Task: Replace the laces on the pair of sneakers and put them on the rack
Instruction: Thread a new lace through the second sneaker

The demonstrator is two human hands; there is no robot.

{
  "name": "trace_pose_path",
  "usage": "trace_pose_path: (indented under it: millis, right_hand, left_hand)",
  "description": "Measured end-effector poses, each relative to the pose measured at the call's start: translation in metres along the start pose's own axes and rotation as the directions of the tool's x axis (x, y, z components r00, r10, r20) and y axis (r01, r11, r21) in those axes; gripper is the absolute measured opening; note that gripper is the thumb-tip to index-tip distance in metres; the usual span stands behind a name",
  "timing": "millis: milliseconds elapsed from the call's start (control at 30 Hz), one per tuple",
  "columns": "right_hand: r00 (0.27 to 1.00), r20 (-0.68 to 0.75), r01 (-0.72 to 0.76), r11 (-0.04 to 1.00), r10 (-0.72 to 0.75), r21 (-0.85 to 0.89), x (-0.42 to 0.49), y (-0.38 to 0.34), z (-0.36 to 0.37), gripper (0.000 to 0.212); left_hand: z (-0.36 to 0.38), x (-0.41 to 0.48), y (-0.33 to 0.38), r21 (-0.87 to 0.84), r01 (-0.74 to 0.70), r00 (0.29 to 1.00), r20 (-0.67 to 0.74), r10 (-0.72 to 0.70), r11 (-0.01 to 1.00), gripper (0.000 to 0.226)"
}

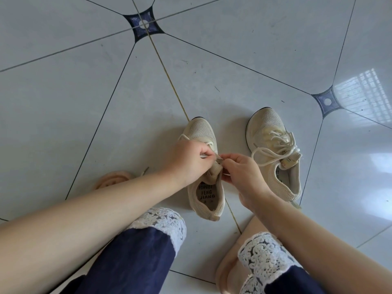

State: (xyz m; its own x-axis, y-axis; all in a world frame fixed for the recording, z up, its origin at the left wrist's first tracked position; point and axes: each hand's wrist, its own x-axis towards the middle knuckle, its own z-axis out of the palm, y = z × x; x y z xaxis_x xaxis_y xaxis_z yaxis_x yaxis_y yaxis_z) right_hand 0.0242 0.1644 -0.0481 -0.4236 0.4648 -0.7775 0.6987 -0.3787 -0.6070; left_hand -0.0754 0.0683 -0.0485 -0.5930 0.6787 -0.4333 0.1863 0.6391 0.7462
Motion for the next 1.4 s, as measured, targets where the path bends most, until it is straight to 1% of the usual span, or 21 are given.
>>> trace_pose_path:
  millis: [67,133,233,333,367,467,533,633,833,900,967,1033,1067,1133,1267,1400]
  right_hand:
    - [0.999,-0.037,0.027,0.997,-0.029,-0.074,0.000,0.001,0.002,0.030]
    - [0.996,-0.080,0.037,0.995,-0.045,-0.097,-0.001,0.002,0.004,0.030]
    - [0.994,-0.107,0.014,0.999,-0.018,-0.035,-0.002,0.002,0.006,0.032]
    - [0.996,-0.091,-0.017,0.999,0.021,0.042,-0.003,0.002,0.007,0.035]
    - [0.996,-0.087,-0.026,0.998,0.031,0.064,-0.004,0.002,0.007,0.035]
    - [0.996,-0.070,-0.039,0.993,0.046,0.108,-0.004,0.002,0.007,0.037]
    - [0.998,-0.041,-0.048,0.989,0.054,0.140,-0.004,0.002,0.006,0.037]
    - [0.998,-0.015,-0.051,0.984,0.054,0.173,-0.003,0.003,0.006,0.039]
    - [0.999,-0.007,-0.038,0.982,0.040,0.184,-0.003,0.005,0.006,0.040]
    - [0.999,0.026,-0.034,0.975,0.029,0.218,-0.004,0.005,0.005,0.041]
    - [0.993,0.113,-0.059,0.948,0.025,0.314,-0.004,0.004,0.001,0.040]
    - [0.981,0.186,-0.133,0.890,0.055,0.437,-0.003,0.004,-0.006,0.037]
    - [0.976,0.203,-0.165,0.869,0.076,0.466,-0.001,0.004,-0.009,0.035]
    - [0.972,0.219,-0.179,0.879,0.087,0.442,0.001,0.004,-0.011,0.029]
    - [0.977,0.202,-0.121,0.945,0.060,0.304,0.006,0.001,-0.008,0.009]
    - [0.981,0.183,-0.125,0.945,0.071,0.301,0.009,0.000,-0.007,0.007]
  left_hand:
    - [0.001,0.000,-0.001,0.060,-0.007,1.000,-0.020,0.008,0.998,0.009]
    - [0.001,-0.001,-0.001,0.091,-0.017,0.999,-0.039,0.020,0.996,0.010]
    - [0.003,-0.004,-0.001,0.073,-0.005,0.999,-0.049,0.009,0.997,0.015]
    - [0.004,-0.008,-0.003,0.065,0.003,0.998,-0.066,0.001,0.998,0.027]
    - [0.005,-0.009,-0.003,0.060,0.007,0.997,-0.079,-0.002,0.998,0.027]
    - [0.006,-0.011,-0.004,0.055,0.014,0.993,-0.115,-0.008,0.998,0.015]
    - [0.007,-0.011,-0.004,0.051,0.027,0.991,-0.129,-0.020,0.998,0.012]
    - [0.008,-0.011,-0.004,0.054,0.022,0.989,-0.145,-0.014,0.998,0.011]
    - [0.010,-0.009,-0.006,0.071,0.024,0.990,-0.137,-0.014,0.997,0.012]
    - [0.011,-0.008,-0.008,0.065,0.032,0.991,-0.131,-0.023,0.997,0.012]
    - [0.012,-0.009,-0.009,0.064,0.029,0.992,-0.120,-0.021,0.998,0.012]
    - [0.014,-0.009,-0.011,0.063,0.019,0.994,-0.112,-0.012,0.998,0.012]
    - [0.015,-0.010,-0.011,0.058,0.016,0.993,-0.115,-0.010,0.998,0.012]
    - [0.015,-0.010,-0.011,0.038,0.008,0.991,-0.135,-0.003,0.999,0.013]
    - [0.017,-0.010,-0.010,-0.028,0.005,0.985,-0.171,-0.010,1.000,0.014]
    - [0.018,-0.006,-0.007,-0.102,0.039,0.986,-0.156,-0.054,0.994,0.012]
